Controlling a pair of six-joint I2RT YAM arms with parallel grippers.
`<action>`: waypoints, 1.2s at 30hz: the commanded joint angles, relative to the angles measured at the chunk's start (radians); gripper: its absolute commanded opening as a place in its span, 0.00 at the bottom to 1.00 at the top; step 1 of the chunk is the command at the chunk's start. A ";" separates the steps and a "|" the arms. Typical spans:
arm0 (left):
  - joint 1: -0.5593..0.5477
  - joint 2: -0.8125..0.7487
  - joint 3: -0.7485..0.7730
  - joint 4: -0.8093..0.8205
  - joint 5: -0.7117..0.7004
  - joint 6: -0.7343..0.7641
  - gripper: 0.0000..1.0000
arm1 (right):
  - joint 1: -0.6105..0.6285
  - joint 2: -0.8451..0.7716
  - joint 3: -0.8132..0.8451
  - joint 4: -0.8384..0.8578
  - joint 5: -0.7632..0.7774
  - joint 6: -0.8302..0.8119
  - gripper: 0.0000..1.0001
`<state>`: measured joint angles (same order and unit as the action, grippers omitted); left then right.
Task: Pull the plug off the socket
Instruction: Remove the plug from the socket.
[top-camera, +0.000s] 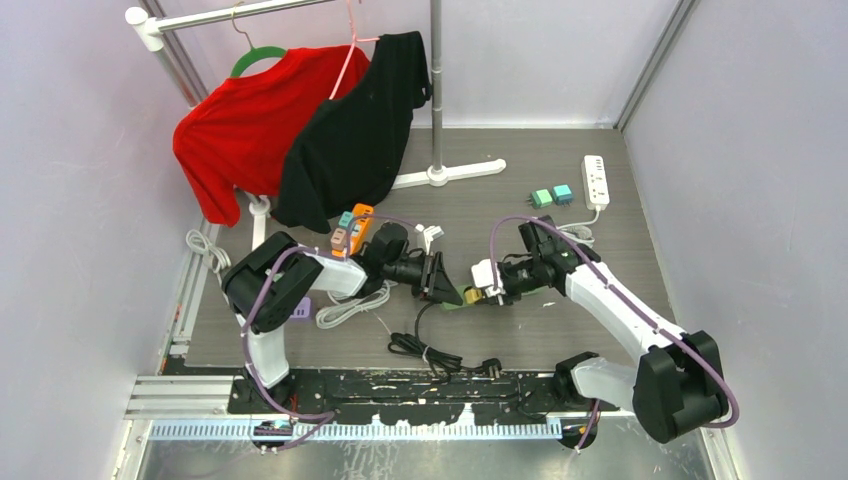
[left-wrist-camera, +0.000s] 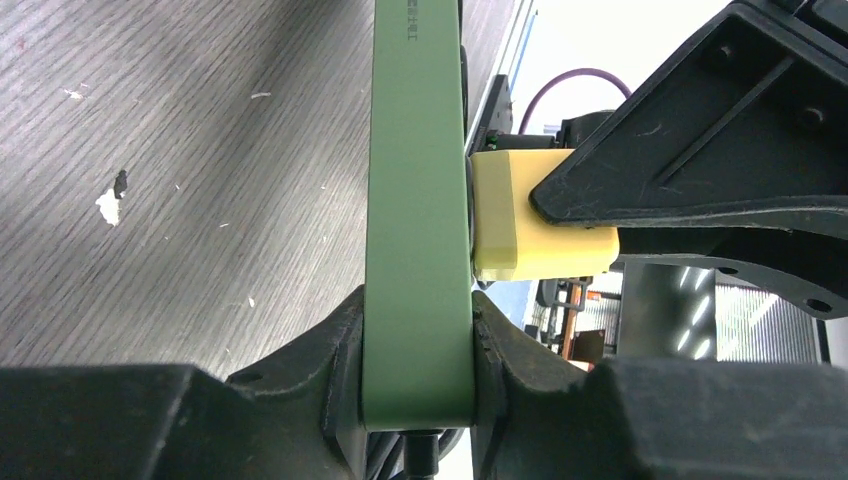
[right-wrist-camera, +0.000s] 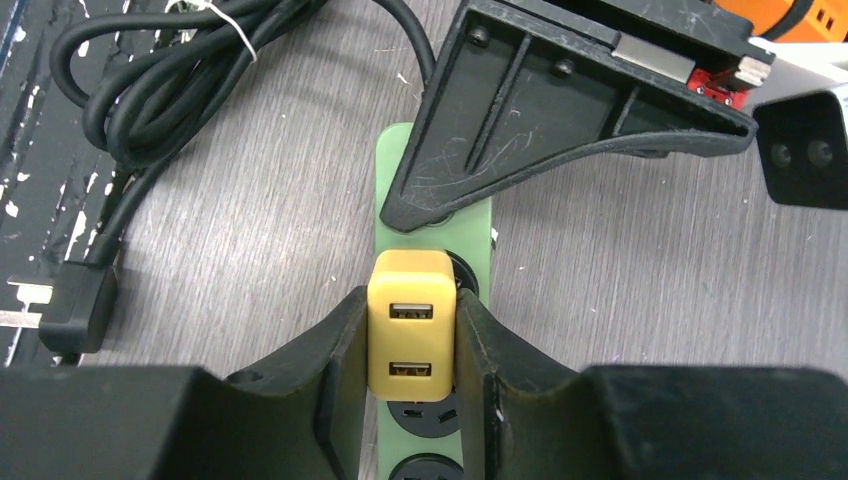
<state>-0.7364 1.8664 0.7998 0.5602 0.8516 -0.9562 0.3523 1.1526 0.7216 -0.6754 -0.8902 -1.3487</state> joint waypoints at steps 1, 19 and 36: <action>0.021 -0.010 -0.018 0.086 0.014 -0.026 0.00 | 0.007 0.001 0.008 -0.065 -0.042 -0.140 0.01; 0.056 0.040 -0.010 0.127 0.021 -0.047 0.00 | -0.063 0.042 0.040 -0.156 -0.040 -0.225 0.01; 0.055 0.076 0.020 0.015 -0.021 0.020 0.00 | -0.039 0.061 0.069 0.036 -0.066 0.112 0.01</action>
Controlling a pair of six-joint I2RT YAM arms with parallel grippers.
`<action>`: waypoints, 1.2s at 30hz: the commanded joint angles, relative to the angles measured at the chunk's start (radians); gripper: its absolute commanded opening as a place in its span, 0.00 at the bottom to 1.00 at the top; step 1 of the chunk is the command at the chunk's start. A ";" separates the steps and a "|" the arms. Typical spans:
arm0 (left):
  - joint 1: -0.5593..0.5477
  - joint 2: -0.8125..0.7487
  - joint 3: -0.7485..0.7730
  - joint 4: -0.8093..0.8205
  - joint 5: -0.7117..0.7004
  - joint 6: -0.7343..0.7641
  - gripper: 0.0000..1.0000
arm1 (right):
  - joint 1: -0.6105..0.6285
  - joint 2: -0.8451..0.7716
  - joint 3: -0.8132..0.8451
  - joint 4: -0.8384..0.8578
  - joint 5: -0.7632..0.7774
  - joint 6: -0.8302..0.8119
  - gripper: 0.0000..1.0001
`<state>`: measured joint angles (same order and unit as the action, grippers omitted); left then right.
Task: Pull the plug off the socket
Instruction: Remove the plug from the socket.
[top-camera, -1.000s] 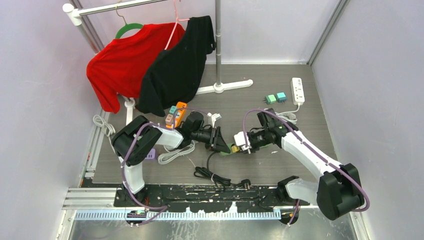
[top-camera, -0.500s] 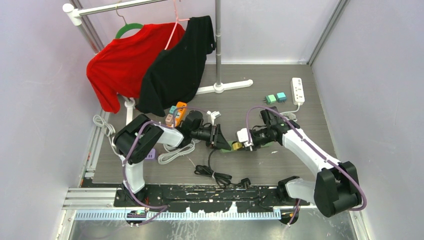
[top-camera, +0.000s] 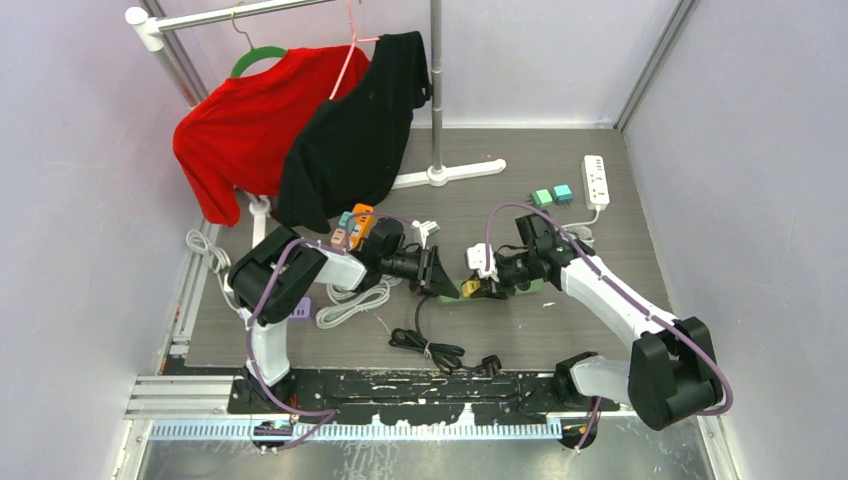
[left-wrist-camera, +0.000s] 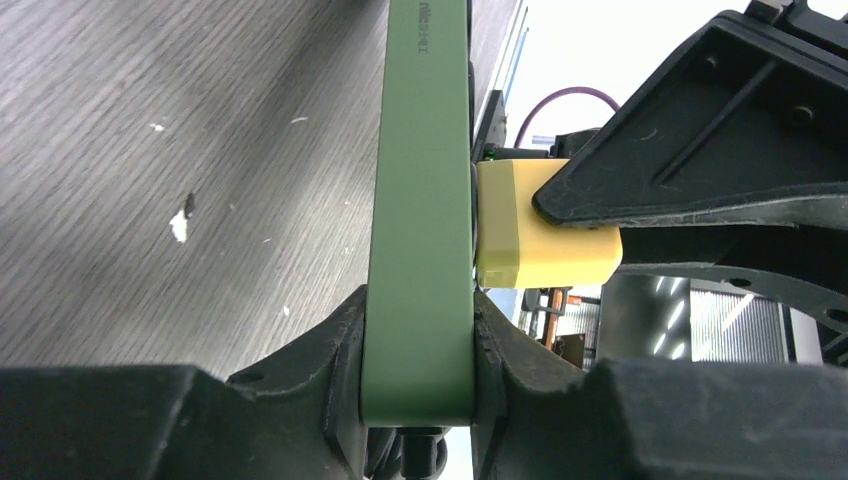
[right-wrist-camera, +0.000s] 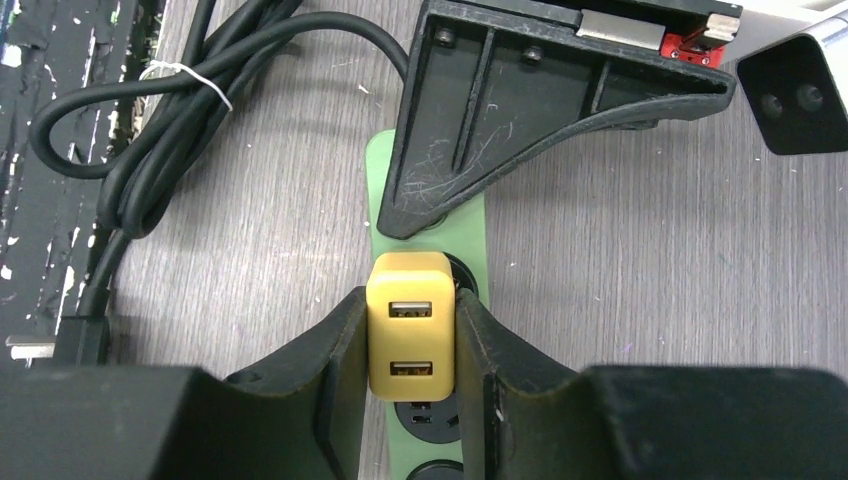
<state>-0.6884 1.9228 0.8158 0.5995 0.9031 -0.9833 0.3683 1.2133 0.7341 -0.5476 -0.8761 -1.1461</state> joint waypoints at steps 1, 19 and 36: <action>0.010 0.021 0.001 -0.024 -0.069 0.048 0.00 | -0.059 0.003 0.062 -0.141 -0.074 -0.167 0.01; 0.021 0.006 0.011 -0.120 -0.096 0.108 0.00 | -0.050 -0.013 0.049 0.119 -0.100 0.210 0.01; 0.019 0.019 0.034 -0.173 -0.110 0.134 0.00 | 0.069 -0.036 0.058 0.122 -0.082 0.220 0.01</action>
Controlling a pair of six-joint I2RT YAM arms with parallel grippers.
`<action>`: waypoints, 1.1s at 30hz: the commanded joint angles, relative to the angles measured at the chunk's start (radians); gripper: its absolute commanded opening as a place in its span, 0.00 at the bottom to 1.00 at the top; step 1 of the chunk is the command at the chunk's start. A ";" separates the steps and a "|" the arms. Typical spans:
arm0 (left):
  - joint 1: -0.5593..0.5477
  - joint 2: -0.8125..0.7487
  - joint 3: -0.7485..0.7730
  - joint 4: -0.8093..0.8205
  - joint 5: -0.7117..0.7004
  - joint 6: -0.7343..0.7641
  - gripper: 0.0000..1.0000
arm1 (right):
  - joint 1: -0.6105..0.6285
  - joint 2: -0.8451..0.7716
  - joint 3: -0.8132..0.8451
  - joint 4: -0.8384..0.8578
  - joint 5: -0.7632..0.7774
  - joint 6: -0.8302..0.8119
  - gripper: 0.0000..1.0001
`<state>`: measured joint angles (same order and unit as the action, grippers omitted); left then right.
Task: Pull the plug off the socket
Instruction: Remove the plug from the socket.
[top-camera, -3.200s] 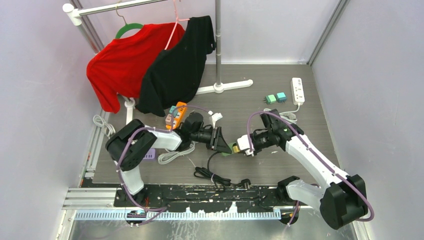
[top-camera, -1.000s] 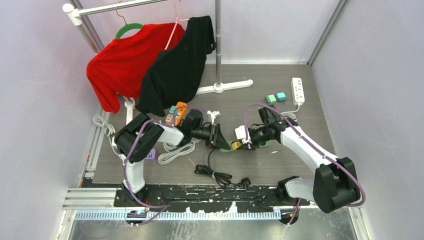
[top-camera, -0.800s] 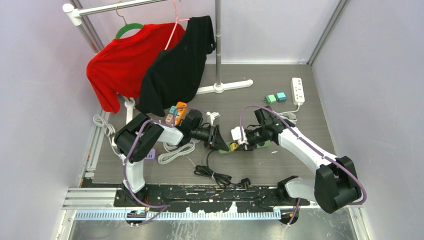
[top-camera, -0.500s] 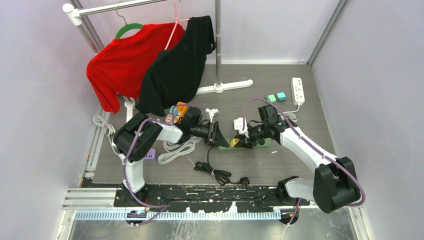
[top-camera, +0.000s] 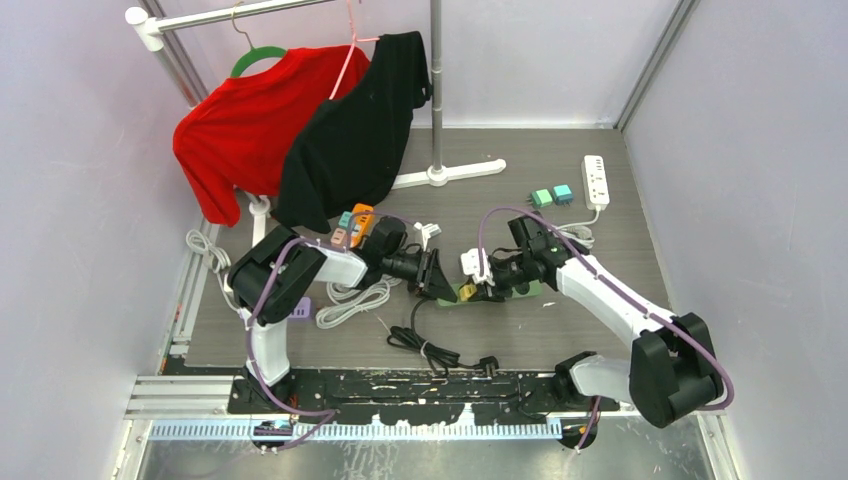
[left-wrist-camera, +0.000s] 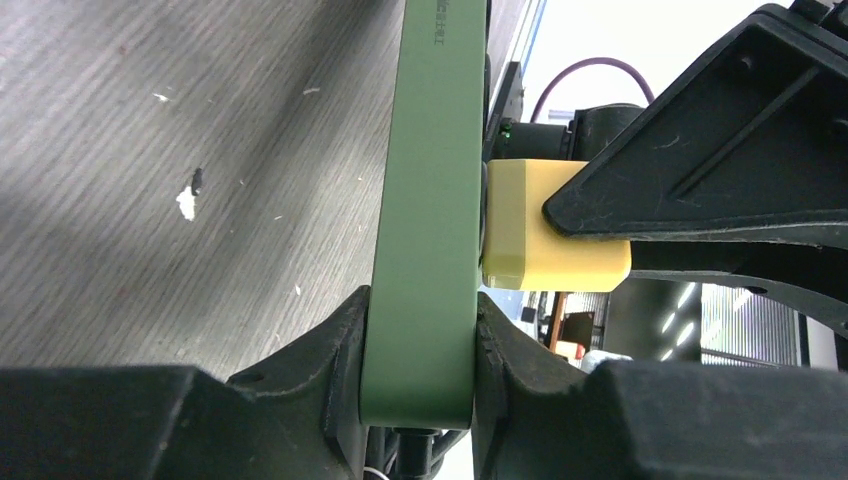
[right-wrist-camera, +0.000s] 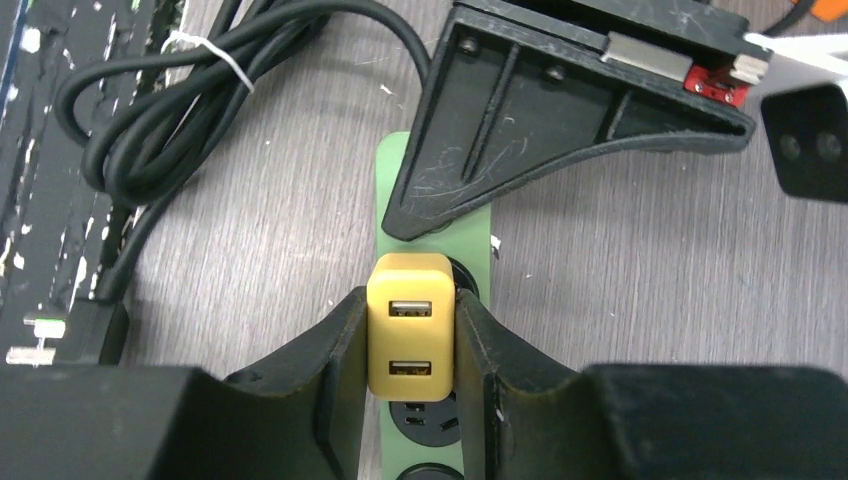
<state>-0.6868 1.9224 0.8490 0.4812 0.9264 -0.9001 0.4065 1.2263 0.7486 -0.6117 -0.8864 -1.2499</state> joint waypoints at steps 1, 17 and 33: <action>0.017 0.024 0.001 -0.057 -0.133 0.052 0.00 | 0.021 -0.052 0.052 0.194 -0.051 0.349 0.01; 0.017 0.014 0.021 -0.133 -0.157 0.084 0.00 | 0.033 -0.087 0.058 0.103 0.003 0.306 0.01; 0.019 0.020 0.039 -0.187 -0.184 0.100 0.00 | -0.106 -0.093 0.152 -0.236 -0.234 0.016 0.01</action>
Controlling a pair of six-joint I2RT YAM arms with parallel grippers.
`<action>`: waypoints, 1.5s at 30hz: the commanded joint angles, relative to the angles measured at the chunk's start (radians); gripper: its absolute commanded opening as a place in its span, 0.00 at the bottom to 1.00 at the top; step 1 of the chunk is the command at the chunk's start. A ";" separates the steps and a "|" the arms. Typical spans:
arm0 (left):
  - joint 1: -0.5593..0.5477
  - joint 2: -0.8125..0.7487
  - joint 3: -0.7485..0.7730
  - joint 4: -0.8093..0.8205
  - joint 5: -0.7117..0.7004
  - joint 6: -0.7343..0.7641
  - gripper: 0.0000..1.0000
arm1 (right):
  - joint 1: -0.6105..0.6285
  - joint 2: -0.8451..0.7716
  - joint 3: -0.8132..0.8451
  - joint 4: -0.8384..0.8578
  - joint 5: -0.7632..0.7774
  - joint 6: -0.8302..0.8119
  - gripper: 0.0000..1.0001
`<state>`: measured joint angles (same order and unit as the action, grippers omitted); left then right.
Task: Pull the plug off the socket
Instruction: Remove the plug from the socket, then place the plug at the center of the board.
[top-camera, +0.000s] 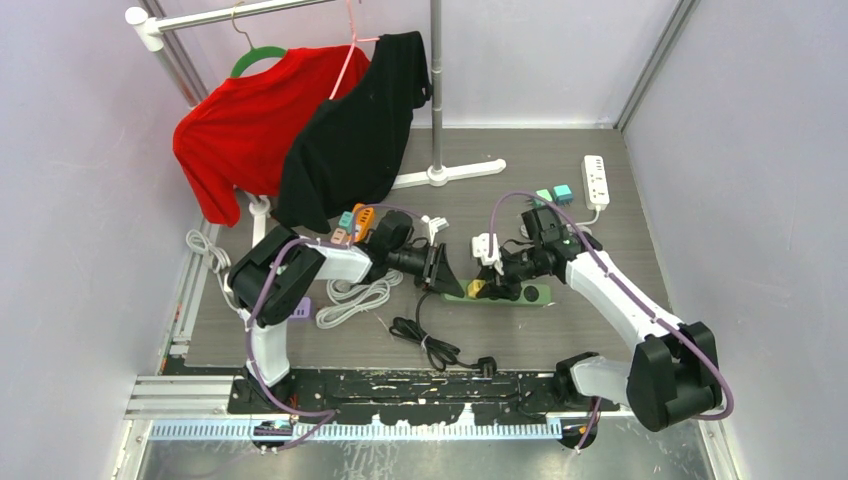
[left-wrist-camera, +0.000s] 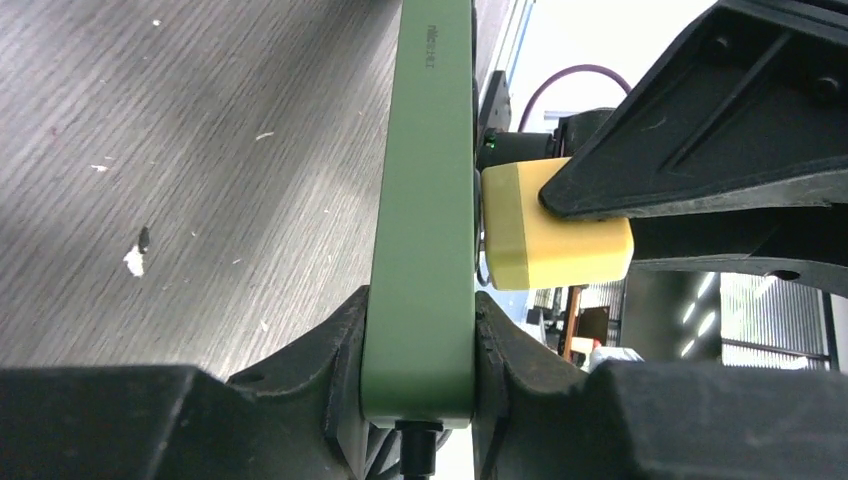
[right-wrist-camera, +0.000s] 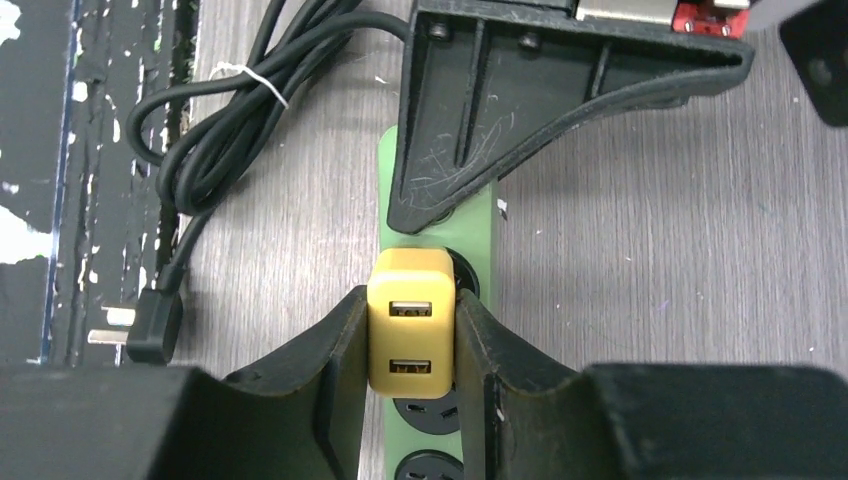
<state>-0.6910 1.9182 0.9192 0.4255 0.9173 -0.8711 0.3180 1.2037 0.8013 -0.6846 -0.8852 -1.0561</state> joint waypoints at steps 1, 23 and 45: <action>0.025 0.022 -0.032 -0.132 -0.174 0.072 0.00 | -0.016 -0.070 0.099 -0.147 -0.221 -0.155 0.01; 0.008 -0.105 -0.106 0.006 -0.194 0.096 0.00 | -0.437 0.124 0.161 0.463 0.029 1.068 0.02; -0.024 -0.212 -0.167 0.066 -0.251 0.116 0.00 | -0.440 0.746 0.668 0.325 0.351 1.118 0.32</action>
<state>-0.7097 1.7554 0.7578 0.4721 0.6949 -0.7761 -0.1558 1.9404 1.3853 -0.2958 -0.5640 0.1108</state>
